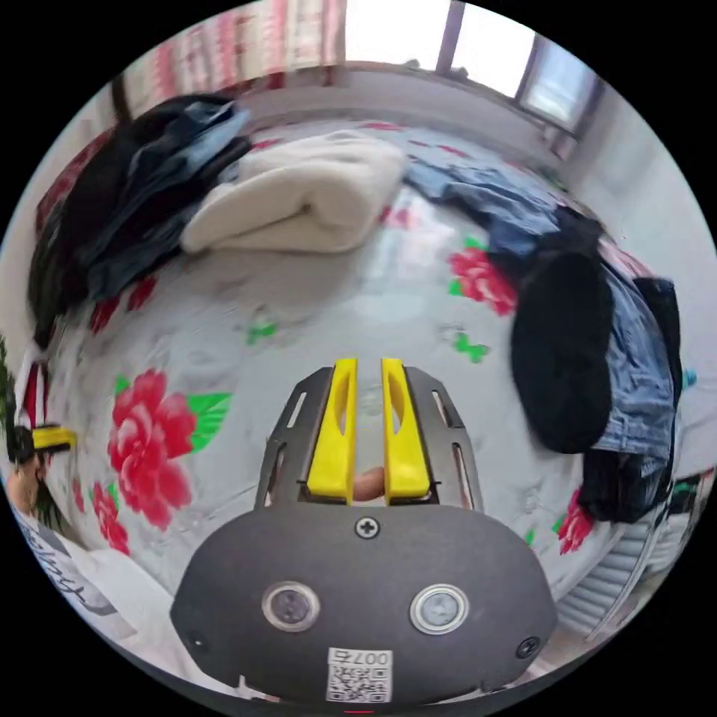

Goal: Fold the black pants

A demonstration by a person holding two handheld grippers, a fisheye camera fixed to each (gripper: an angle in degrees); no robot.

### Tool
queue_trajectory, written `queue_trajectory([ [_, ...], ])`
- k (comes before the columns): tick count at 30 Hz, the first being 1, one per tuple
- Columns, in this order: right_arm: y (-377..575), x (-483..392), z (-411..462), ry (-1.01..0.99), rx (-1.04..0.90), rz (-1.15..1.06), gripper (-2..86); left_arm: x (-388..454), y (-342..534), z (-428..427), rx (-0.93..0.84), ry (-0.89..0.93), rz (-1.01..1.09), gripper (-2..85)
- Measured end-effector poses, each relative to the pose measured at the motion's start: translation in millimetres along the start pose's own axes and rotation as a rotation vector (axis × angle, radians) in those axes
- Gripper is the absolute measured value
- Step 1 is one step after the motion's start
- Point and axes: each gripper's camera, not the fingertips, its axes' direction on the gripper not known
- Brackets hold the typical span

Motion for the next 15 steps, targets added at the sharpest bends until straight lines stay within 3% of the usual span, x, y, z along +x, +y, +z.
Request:
queue_trajectory([
  [5,-45,96,0,0.096,0.047,0.228,6.5,15,-15,-10,-0.034,-0.060,0.048,3.4],
  [11,-68,114,46,0.054,-0.088,0.417,2.0,26,-26,-18,-0.062,-0.111,0.111,3.4],
  [15,-64,91,45,0.030,-0.105,0.283,0.3,24,-26,-22,-0.059,-0.108,0.071,3.2],
])
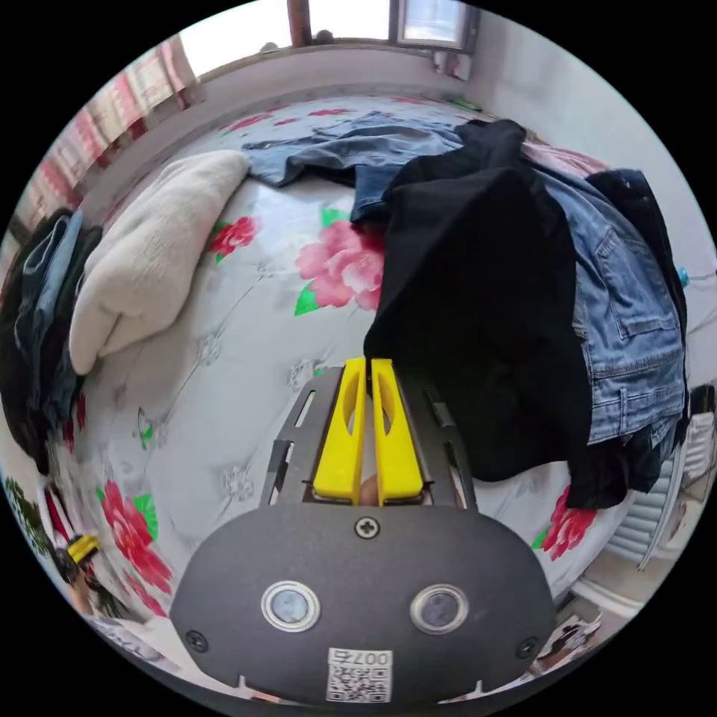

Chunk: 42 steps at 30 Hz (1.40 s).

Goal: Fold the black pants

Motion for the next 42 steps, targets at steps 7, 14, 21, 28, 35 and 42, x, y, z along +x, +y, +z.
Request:
queue_trajectory([
  [7,107,-55,-14,0.074,-0.019,-0.255,-0.2,-17,29,-1,0.135,0.060,-0.087,1.3],
  [14,213,-122,-30,-0.364,-0.277,-0.531,-0.2,-8,58,-9,0.274,0.348,-0.100,0.5],
  [21,257,-257,-59,-0.874,-0.372,-0.950,-0.1,-8,132,-33,0.446,0.536,-0.081,10.3],
  [28,279,-323,-118,-0.913,-0.196,-1.204,1.9,-85,239,-24,0.309,0.093,-0.526,0.1],
  [35,256,-210,-95,-0.800,-0.090,-0.845,4.1,-94,279,-32,0.498,0.313,-0.570,6.6],
  [42,201,-40,-66,-0.469,-0.015,-0.320,5.9,-69,180,-33,0.463,0.381,-0.398,11.9],
])
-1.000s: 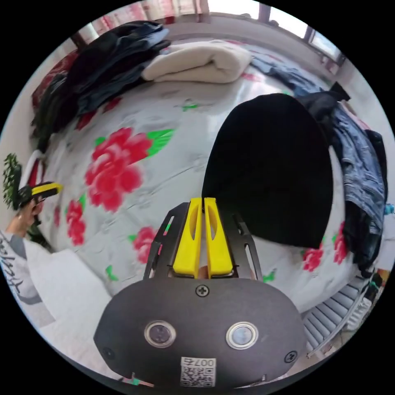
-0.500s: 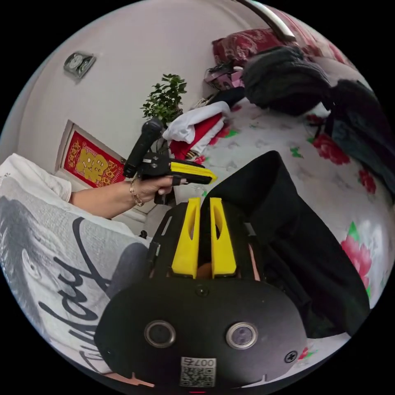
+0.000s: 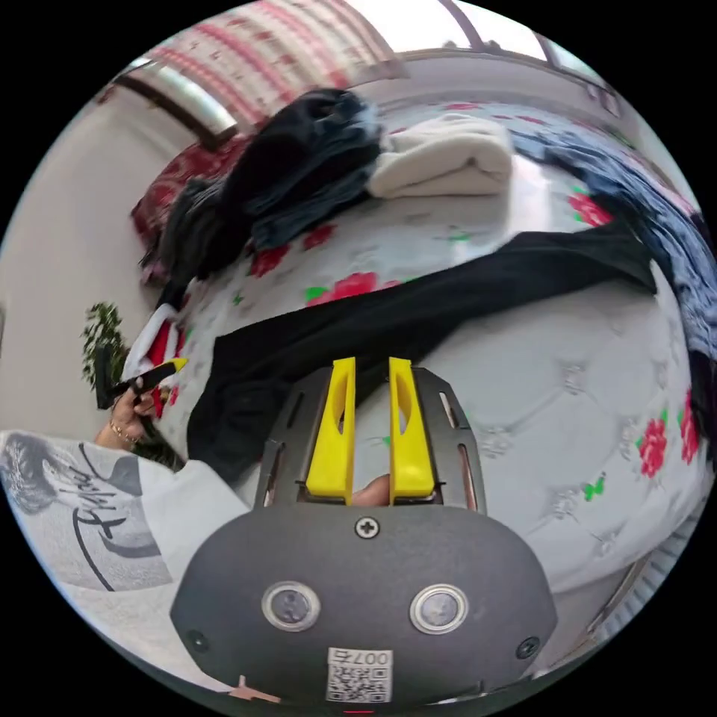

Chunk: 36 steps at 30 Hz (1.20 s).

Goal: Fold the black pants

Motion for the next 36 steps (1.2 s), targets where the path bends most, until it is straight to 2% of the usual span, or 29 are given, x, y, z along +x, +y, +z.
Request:
queue_trajectory([
  [2,-6,41,-17,0.081,0.037,0.110,6.6,14,-23,24,-0.044,-0.058,0.029,12.5],
  [5,-16,81,-28,0.126,0.078,0.222,7.6,31,-48,84,-0.223,-0.219,0.001,12.5],
  [7,-22,102,-30,0.137,0.100,0.298,8.3,67,-47,97,-0.186,-0.399,0.138,9.8],
  [13,-42,159,-28,0.189,0.188,0.489,10.6,112,5,104,-0.119,-0.587,0.375,4.2],
  [18,-54,192,-14,0.083,0.159,0.611,11.1,98,30,87,-0.186,-0.551,0.297,3.4],
  [19,-54,191,-17,0.122,0.173,0.604,10.3,93,35,80,-0.182,-0.529,0.272,3.1],
  [23,-44,183,-28,0.031,0.205,0.538,6.5,93,46,55,-0.126,-0.535,0.240,2.1],
  [26,-10,170,-59,-0.083,0.357,0.513,5.0,94,53,24,-0.041,-0.549,0.216,1.6],
  [31,61,131,-110,-0.145,0.511,0.476,3.5,87,71,-32,0.107,-0.537,0.173,1.0],
  [36,127,76,-173,-0.010,0.582,0.433,2.7,86,111,-99,0.285,-0.491,0.177,0.5],
])
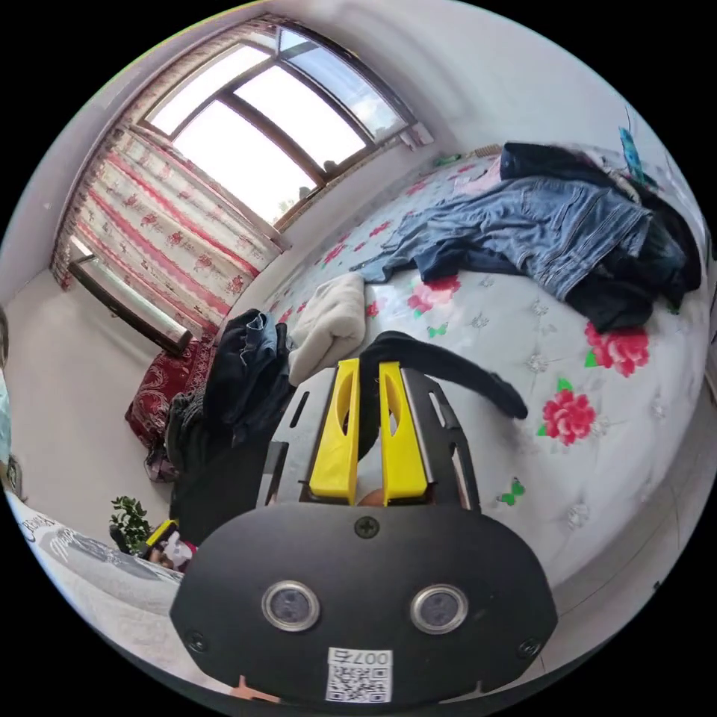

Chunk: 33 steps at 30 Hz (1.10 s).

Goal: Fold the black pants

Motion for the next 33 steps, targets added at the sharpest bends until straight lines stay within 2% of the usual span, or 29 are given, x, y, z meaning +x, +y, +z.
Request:
queue_trajectory([
  [5,24,-54,-94,0.172,0.072,-0.203,2.7,-28,23,-77,0.160,0.028,-0.017,0.3],
  [7,24,-66,-116,0.178,0.071,-0.248,2.8,-39,29,-113,0.257,0.007,-0.010,0.2],
  [9,18,-72,-123,0.131,-0.008,-0.273,3.0,-48,32,-135,0.333,-0.010,-0.007,0.2],
  [12,5,-54,-91,0.045,-0.359,-0.240,3.7,-58,38,-136,0.372,-0.054,0.013,0.2],
  [14,15,-19,-45,-0.013,-0.536,-0.116,4.4,-68,44,-102,0.306,-0.030,-0.031,0.3],
  [16,28,-4,-22,-0.035,-0.529,-0.074,5.1,-86,53,-30,0.057,0.044,-0.165,0.3],
  [18,37,2,-14,-0.033,-0.482,-0.046,5.7,-93,62,5,-0.058,0.065,-0.216,0.3],
  [21,47,6,-23,-0.001,-0.371,-0.060,6.8,-98,70,16,-0.067,0.084,-0.235,0.4],
  [23,55,10,-26,0.149,-0.336,-0.113,7.7,-98,71,14,-0.054,0.061,-0.209,0.5],
  [26,60,21,-16,0.256,-0.326,-0.123,9.0,-107,70,15,-0.064,0.065,-0.226,0.6],
  [33,43,13,51,0.261,-0.405,-0.210,9.7,-122,67,19,-0.100,0.073,-0.306,0.6],
])
